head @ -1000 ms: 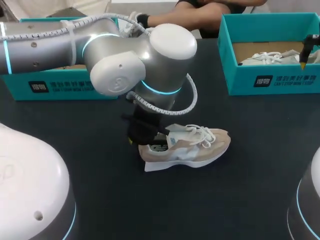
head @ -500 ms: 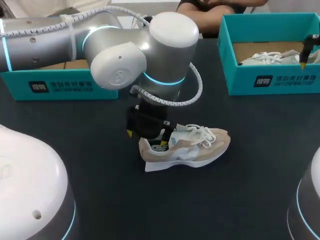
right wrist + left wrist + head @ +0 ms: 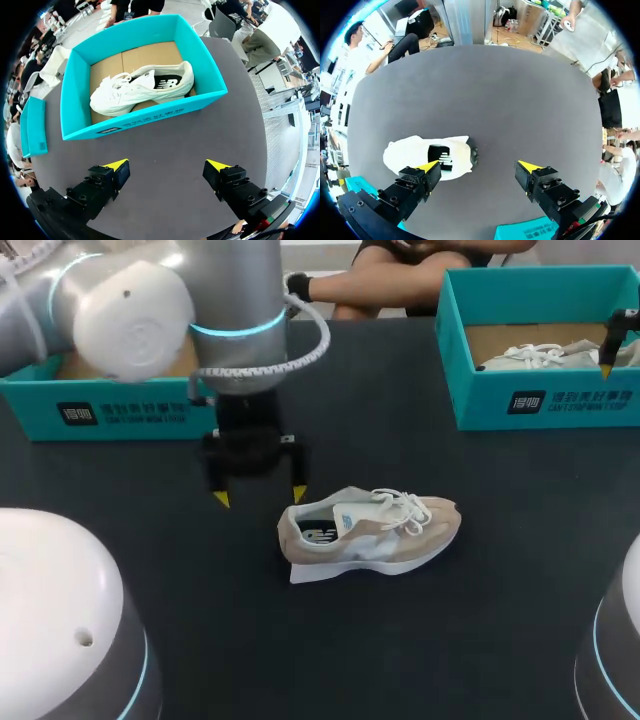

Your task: Take the shoe out of the shoebox, open the shoe tongue, remove and reinsert the insole, then place the shoe into the shoebox

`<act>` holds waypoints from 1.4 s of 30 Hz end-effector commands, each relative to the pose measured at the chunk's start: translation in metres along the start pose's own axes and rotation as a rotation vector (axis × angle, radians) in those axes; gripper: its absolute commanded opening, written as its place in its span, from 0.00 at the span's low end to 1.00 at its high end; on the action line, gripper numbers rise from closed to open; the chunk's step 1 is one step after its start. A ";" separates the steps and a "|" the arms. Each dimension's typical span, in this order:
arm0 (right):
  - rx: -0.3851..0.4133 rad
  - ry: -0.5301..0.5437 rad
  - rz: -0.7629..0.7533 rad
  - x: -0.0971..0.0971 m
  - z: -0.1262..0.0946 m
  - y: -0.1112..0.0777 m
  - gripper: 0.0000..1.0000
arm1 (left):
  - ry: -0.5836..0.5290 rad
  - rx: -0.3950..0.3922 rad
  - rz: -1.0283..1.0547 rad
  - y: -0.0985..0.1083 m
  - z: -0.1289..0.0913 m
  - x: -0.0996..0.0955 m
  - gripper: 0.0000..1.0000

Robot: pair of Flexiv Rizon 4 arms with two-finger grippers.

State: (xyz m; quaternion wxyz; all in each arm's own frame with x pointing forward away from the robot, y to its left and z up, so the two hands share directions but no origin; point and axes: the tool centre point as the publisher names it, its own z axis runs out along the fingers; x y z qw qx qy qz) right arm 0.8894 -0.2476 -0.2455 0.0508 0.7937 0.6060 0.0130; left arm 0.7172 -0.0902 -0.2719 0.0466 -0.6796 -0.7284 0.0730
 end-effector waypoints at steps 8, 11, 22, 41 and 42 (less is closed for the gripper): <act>-0.002 0.001 0.001 0.000 0.000 -0.001 1.00 | -0.436 0.112 -0.173 -0.002 -0.006 0.035 1.00; -0.002 0.001 0.001 0.000 0.000 -0.001 1.00 | -0.436 0.112 -0.173 -0.002 -0.006 0.035 1.00; -0.002 0.001 0.001 0.000 0.000 -0.001 1.00 | -0.552 0.266 -0.423 -0.014 -0.001 0.071 1.00; -0.002 0.001 0.001 0.000 0.000 -0.001 1.00 | -0.984 0.553 -0.882 -0.017 0.050 0.141 1.00; -0.002 0.001 0.001 0.000 0.000 -0.001 1.00 | -0.989 0.554 -0.889 -0.017 0.050 0.142 1.00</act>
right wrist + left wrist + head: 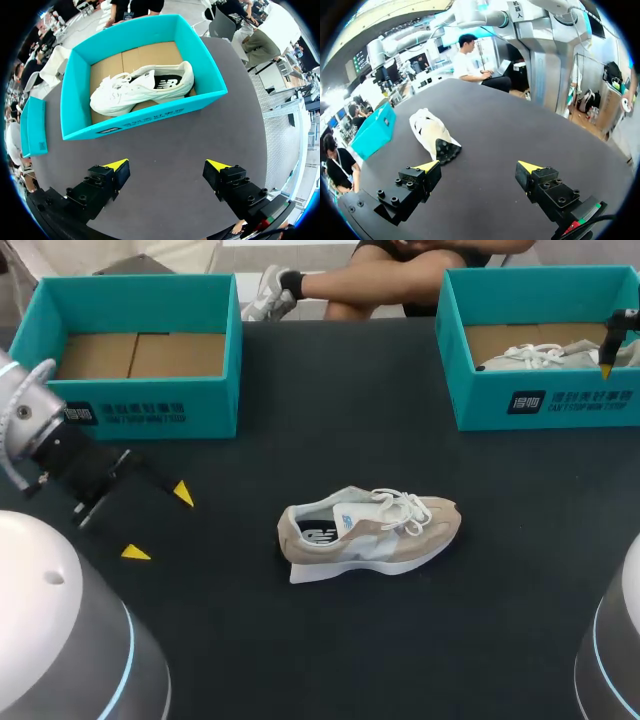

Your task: Take the shoe out of the shoebox, open the shoe tongue, remove and reinsert the insole, then place the shoe into the shoebox

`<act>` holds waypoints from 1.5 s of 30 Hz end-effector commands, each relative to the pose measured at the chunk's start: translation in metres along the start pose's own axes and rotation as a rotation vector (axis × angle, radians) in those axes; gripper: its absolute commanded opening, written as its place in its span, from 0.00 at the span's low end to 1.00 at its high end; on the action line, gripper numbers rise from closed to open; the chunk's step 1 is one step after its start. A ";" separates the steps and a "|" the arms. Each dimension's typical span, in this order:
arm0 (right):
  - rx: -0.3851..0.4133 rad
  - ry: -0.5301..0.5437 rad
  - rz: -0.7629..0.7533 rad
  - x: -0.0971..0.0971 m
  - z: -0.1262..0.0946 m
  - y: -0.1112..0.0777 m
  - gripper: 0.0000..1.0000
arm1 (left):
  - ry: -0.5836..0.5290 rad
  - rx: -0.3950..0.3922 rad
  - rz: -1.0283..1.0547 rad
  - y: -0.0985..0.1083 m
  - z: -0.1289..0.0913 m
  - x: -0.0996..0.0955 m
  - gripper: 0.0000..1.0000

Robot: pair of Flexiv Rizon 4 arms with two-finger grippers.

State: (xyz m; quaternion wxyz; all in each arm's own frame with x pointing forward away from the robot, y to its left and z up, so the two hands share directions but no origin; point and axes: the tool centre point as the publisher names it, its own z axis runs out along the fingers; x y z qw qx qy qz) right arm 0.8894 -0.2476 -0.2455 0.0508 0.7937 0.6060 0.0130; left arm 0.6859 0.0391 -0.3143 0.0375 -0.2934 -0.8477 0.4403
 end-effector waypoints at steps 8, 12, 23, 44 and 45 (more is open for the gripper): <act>-0.002 0.001 0.001 0.000 0.000 -0.001 1.00 | -0.408 0.136 -0.175 0.025 -0.004 0.018 1.00; -0.002 0.001 0.001 0.000 0.000 -0.001 1.00 | -0.402 0.137 -0.218 0.030 -0.008 0.025 1.00; -0.002 0.001 0.001 0.000 0.000 -0.001 1.00 | -0.356 0.192 -0.303 0.053 -0.001 0.039 1.00; -0.002 0.001 0.001 0.000 0.000 -0.001 1.00 | -0.397 0.241 -0.407 0.057 0.008 0.036 1.00; -0.002 0.001 0.001 0.000 0.000 -0.001 1.00 | -0.397 0.238 -0.403 0.059 0.008 0.036 1.00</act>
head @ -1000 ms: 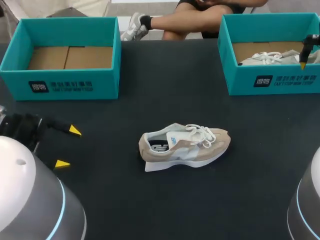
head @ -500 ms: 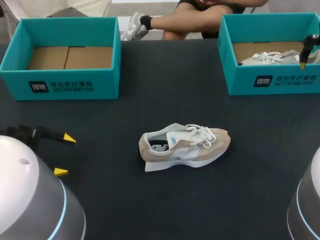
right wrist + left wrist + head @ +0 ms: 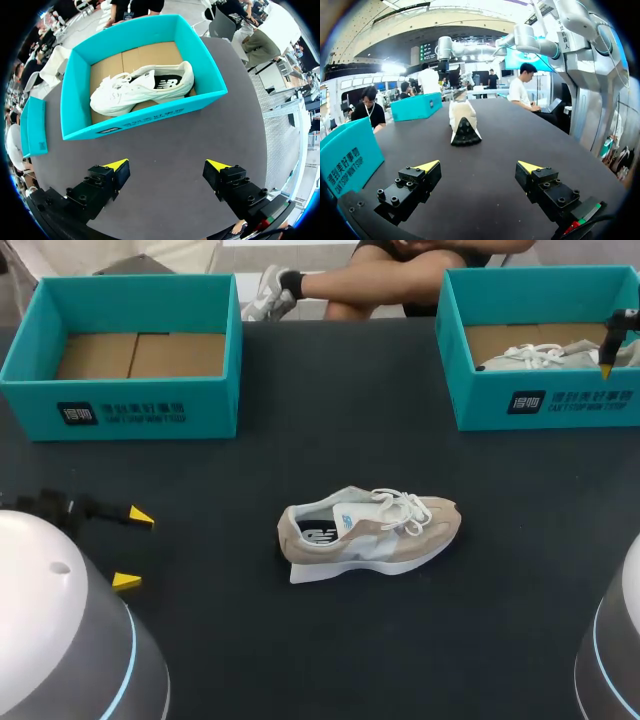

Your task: Take the shoe out of the shoebox, open the shoe tongue, remove and reinsert the insole, then place the shoe into the shoebox

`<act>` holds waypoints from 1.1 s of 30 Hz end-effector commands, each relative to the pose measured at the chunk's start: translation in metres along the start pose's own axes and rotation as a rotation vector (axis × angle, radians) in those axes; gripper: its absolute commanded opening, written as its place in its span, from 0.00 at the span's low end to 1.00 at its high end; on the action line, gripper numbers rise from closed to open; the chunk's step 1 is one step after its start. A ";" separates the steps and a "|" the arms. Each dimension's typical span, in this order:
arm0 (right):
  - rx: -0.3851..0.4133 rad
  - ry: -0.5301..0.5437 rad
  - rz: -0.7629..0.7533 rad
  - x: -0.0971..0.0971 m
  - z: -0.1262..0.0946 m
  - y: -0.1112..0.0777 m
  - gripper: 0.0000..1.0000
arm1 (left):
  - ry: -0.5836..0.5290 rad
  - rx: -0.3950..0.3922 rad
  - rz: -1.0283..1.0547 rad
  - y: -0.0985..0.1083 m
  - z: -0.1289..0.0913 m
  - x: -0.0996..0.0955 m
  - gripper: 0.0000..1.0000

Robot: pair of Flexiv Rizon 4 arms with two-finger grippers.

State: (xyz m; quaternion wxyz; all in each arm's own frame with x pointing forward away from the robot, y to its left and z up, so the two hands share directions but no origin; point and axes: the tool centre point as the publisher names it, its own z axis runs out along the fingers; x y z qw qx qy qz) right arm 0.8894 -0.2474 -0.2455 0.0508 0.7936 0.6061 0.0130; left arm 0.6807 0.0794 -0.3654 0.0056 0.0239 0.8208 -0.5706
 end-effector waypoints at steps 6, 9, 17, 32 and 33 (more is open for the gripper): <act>-0.002 0.001 0.001 0.000 0.000 -0.001 1.00 | -0.023 -0.013 -0.071 0.017 -0.001 -0.010 1.00; -0.002 0.001 0.001 0.000 0.000 -0.001 1.00 | -0.015 -0.005 -0.108 0.021 0.000 -0.016 1.00; -0.002 0.001 0.001 0.000 0.000 -0.001 1.00 | -0.035 -0.026 -0.088 0.025 0.007 -0.018 1.00; -0.002 0.001 0.001 0.000 0.000 -0.001 1.00 | -0.040 -0.015 -0.076 0.026 0.009 -0.018 1.00; -0.002 0.001 0.001 0.000 0.000 -0.001 1.00 | -0.040 -0.015 -0.076 0.026 0.009 -0.018 1.00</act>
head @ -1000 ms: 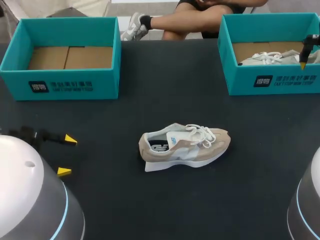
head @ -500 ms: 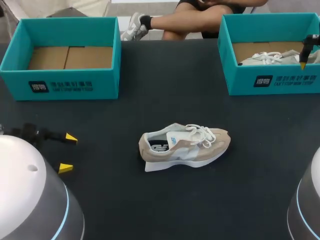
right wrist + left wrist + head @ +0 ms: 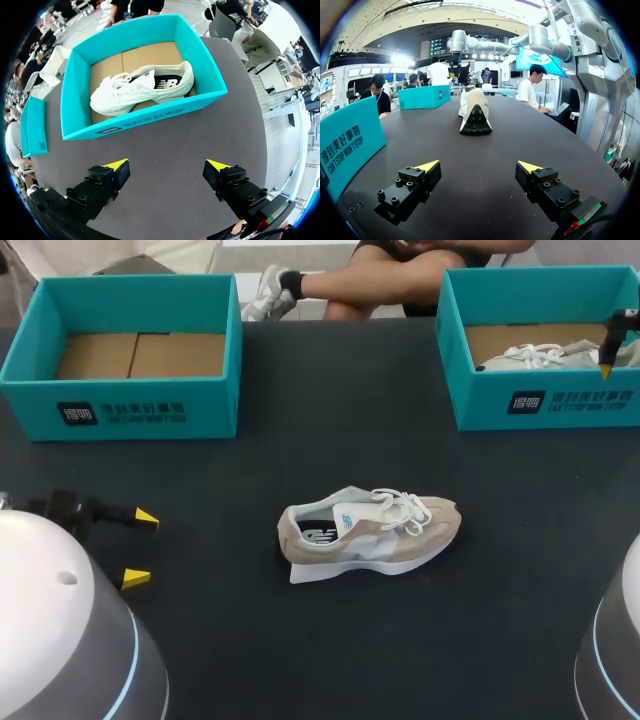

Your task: Take the shoe out of the shoebox, open the shoe tongue, remove and reinsert the insole, then place the shoe into the shoebox

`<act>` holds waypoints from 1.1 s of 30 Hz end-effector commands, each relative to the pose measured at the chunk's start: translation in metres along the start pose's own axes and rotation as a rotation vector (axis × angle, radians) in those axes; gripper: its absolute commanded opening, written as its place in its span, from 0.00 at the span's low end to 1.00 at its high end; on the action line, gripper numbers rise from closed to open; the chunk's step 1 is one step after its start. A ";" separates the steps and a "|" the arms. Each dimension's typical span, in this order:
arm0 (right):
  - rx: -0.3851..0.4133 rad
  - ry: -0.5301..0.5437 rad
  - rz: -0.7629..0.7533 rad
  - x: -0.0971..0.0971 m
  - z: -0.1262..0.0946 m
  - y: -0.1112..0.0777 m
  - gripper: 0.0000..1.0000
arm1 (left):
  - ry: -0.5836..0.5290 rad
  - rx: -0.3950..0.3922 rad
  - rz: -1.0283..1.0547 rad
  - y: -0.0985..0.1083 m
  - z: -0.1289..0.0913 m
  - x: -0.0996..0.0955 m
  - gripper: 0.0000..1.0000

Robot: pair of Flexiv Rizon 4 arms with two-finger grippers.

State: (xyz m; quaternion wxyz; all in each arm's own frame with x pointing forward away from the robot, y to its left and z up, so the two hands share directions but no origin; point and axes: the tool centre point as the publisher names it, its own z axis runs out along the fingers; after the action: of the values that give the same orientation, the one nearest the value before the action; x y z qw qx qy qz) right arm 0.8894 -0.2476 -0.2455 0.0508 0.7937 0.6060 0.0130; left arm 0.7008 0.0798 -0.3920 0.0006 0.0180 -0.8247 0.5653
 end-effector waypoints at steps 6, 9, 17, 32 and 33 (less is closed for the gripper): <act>-0.002 0.001 0.001 0.000 0.000 -0.001 1.00 | -0.002 -0.002 0.000 0.000 0.001 0.001 1.00; -0.002 0.001 0.001 0.000 0.000 -0.001 1.00 | -0.036 0.009 -0.021 -0.009 0.012 -0.001 1.00; -0.002 0.001 0.001 0.000 0.000 -0.001 1.00 | -0.037 -0.030 -0.038 -0.026 0.054 -0.002 1.00; -0.002 0.001 0.001 0.000 0.000 -0.001 1.00 | -0.068 -0.039 -0.047 -0.047 0.097 0.007 1.00; -0.002 0.001 0.001 0.000 0.000 -0.001 1.00 | -0.068 -0.039 -0.047 -0.047 0.097 0.007 1.00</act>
State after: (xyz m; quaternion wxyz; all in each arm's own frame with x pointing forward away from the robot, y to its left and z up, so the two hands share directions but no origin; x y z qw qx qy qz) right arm 0.8894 -0.2476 -0.2454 0.0508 0.7937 0.6060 0.0130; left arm 0.6972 -0.0262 -0.3845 -0.0134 0.0561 -0.8331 0.5502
